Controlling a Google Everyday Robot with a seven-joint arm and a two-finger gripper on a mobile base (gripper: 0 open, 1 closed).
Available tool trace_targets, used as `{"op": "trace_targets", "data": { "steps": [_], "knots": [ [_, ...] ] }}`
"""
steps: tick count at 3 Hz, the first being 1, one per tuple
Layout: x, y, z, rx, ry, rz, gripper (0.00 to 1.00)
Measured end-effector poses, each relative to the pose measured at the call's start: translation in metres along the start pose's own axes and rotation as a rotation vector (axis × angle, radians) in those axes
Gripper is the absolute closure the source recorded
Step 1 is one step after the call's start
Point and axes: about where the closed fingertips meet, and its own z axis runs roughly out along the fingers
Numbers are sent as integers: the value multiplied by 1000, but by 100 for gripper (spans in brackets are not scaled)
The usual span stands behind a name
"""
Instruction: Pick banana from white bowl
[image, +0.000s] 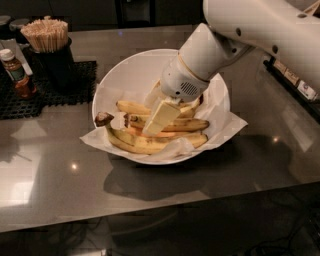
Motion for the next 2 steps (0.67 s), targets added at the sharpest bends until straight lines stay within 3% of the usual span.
{"op": "trace_targets", "data": {
  "steps": [2],
  "knots": [
    [-3, 3, 23, -39, -13, 13, 39]
  ]
}}
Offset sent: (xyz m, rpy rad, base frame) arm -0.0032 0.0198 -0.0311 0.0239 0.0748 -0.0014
